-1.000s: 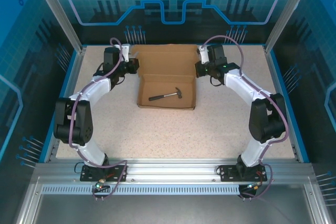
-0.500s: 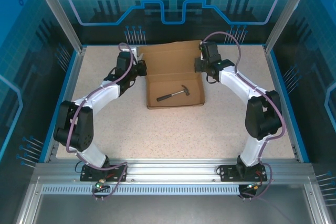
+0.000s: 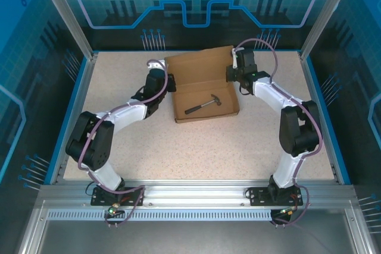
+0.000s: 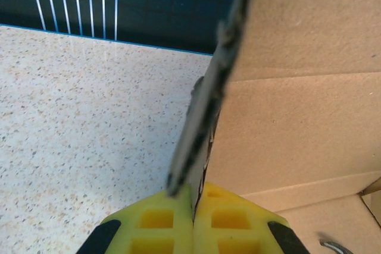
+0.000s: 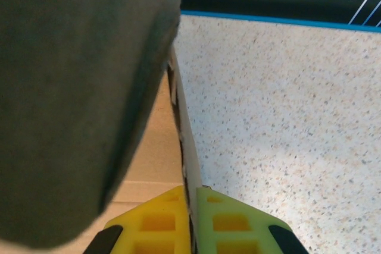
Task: Fold the paper box
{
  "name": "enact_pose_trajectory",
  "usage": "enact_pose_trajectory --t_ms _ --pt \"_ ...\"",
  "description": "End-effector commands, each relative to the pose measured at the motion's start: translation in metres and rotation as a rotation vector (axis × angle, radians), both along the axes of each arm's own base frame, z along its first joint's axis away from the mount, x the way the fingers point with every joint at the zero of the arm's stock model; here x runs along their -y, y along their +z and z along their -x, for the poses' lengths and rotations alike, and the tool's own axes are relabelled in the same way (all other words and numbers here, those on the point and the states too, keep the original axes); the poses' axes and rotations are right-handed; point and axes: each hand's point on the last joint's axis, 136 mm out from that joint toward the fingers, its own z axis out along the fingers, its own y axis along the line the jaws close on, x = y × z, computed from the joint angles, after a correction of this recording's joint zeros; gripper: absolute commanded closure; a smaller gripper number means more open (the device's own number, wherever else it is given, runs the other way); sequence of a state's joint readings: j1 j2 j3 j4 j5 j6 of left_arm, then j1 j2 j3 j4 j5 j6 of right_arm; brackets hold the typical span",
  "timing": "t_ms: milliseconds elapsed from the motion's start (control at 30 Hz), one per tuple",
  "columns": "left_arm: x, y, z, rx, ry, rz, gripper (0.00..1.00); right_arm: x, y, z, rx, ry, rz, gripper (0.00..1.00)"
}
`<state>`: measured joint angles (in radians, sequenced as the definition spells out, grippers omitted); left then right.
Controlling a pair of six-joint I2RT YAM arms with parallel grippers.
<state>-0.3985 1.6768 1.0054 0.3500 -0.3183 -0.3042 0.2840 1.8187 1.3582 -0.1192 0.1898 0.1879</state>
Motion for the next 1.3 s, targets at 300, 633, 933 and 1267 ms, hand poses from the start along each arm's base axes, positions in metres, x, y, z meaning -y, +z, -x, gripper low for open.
enact_pose_trajectory --t_ms 300,633,933,1267 --pt "0.033 0.003 0.027 0.134 0.044 -0.023 1.0 -0.028 0.01 0.015 0.119 0.068 -0.112 0.98" --pt "0.047 -0.012 0.049 0.167 0.077 -0.042 1.0 -0.023 -0.004 0.03 0.13 0.064 -0.116 0.97" --pt "0.059 -0.026 0.068 0.213 0.062 -0.112 1.0 -0.018 -0.009 0.04 0.137 0.069 -0.106 0.97" --pt "0.069 -0.036 0.076 0.247 0.028 -0.167 1.0 -0.013 -0.016 0.052 0.134 0.076 -0.089 0.97"
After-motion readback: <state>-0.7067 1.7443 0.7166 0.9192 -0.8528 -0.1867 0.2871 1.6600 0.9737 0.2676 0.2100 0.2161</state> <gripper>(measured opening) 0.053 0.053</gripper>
